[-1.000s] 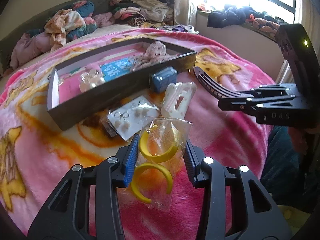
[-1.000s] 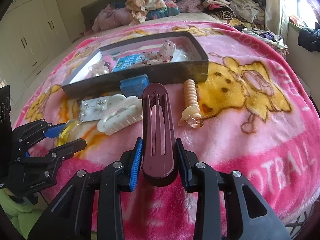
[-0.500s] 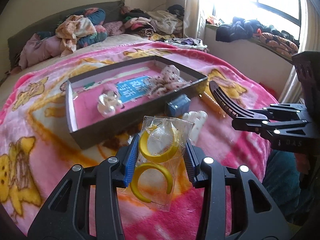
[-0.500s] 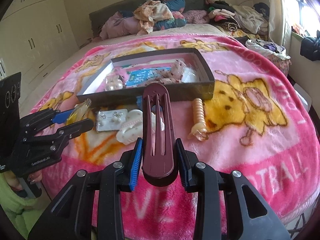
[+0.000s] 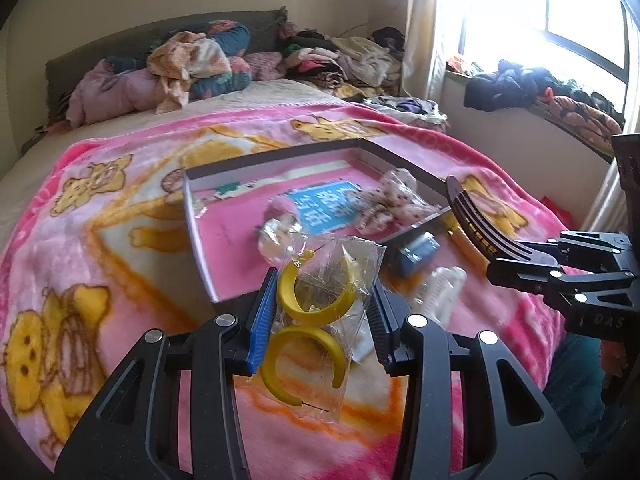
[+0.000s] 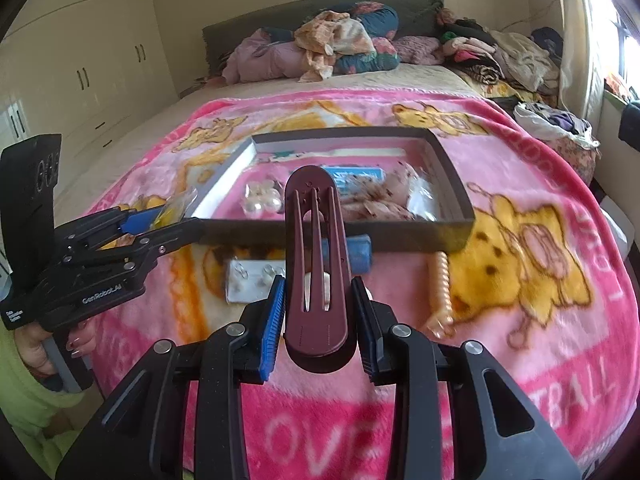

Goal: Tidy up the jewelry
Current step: 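Carry the maroon clip with the right tool while the left tool carries the bangles into the box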

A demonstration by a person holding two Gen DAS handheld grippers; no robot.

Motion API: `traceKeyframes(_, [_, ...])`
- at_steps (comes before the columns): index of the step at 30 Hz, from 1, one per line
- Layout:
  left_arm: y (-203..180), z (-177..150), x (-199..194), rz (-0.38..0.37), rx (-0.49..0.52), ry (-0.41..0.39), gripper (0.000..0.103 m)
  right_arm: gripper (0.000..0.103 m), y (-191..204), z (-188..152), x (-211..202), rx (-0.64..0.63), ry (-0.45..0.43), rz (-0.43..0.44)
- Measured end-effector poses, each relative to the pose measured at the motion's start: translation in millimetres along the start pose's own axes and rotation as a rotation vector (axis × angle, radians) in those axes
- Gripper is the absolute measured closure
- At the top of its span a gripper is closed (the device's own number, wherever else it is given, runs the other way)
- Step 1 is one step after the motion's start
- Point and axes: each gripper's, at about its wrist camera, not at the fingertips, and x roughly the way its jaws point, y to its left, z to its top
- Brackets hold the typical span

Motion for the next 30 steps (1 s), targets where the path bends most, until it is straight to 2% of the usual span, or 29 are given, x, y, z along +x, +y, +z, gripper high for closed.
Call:
traceKeyframes(14, [21,18,11,0.028,-0.052,-0.024,0.07,0.072,5,28,20,-0.019,-0.006,0.018])
traceKeyframes(30, [22,41,36,0.043,-0.063,-0.029,0.07,0.072,-28,48,24,0.028,-0.026,-0.028])
